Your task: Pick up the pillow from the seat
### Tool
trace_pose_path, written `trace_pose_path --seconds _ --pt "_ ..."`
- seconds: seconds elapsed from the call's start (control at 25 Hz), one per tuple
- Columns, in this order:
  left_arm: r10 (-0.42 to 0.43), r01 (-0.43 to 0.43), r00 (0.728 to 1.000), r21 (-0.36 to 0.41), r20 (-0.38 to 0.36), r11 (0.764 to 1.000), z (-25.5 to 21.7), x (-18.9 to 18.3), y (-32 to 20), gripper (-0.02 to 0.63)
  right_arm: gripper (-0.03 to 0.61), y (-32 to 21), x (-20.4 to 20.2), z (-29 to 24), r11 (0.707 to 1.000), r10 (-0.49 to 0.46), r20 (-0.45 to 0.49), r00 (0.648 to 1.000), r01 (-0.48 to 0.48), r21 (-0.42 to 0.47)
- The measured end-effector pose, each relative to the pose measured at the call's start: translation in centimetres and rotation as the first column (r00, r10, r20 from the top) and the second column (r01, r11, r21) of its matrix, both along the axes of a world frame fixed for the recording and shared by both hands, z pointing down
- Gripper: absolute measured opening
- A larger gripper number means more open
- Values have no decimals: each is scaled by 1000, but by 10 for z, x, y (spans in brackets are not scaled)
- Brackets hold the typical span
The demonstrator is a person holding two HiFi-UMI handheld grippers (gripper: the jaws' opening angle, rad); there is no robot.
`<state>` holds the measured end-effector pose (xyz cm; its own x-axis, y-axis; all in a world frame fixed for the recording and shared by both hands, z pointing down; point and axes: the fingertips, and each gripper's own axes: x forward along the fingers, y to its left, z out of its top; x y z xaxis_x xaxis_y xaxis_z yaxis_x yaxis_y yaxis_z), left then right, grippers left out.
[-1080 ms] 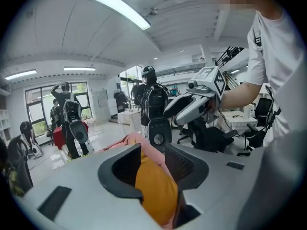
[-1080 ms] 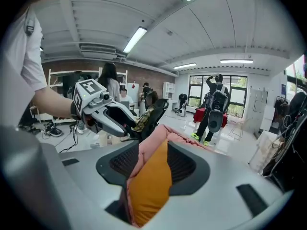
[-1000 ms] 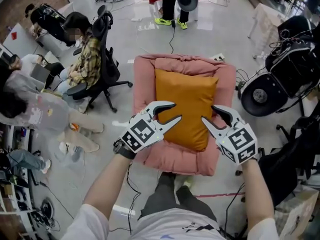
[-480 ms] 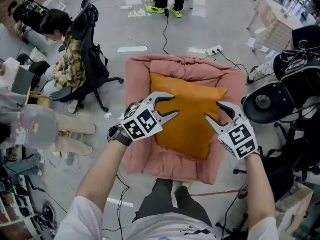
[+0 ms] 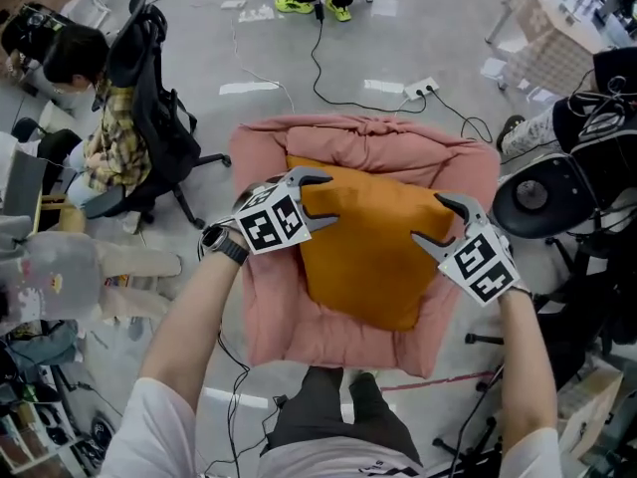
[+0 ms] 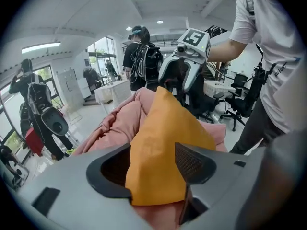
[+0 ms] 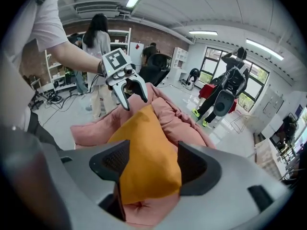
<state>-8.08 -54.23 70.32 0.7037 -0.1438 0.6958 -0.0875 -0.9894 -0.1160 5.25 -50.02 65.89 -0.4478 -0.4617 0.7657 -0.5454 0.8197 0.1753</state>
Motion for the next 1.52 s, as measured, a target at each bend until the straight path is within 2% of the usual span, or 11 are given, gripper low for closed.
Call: trace_pose_path --seconds 0.4,0.56,0.76,0.88,0.92,1.0,1.12,1.24,1.44,1.52 --pt "84 -82 995 -41 47 996 34 -14 -41 380 339 -27 12 33 996 -50 -117 992 42 -75" --pt "128 -123 990 -70 61 990 50 -8 -40 393 364 -31 19 54 991 -75 -167 983 56 -119" --pt "157 -150 984 -84 81 985 68 -5 -41 394 362 -38 22 71 983 -87 -200 976 52 -175" --pt "170 -163 981 -88 89 983 73 -4 -41 394 360 -34 22 80 969 -118 -212 970 66 -239" --pt "175 -167 980 -88 93 982 74 -3 -41 394 340 -31 21 82 962 -134 -217 967 74 -262" --pt "188 -179 976 -89 106 980 74 -4 -41 394 237 -25 18 84 955 -166 -236 957 96 -282" --pt "216 -205 964 -85 152 975 79 -8 -39 394 146 -17 10 82 958 -213 -273 938 145 -249" --pt "241 -230 955 -85 172 970 82 -6 -36 394 105 -3 4 78 960 -242 -287 927 185 -212" --pt "270 -253 946 -112 178 961 82 -5 -25 392 92 19 -5 65 958 -257 -263 930 209 -196" --pt "273 -252 947 -134 172 958 79 -6 -16 349 91 25 -5 62 961 -244 -250 937 199 -192"
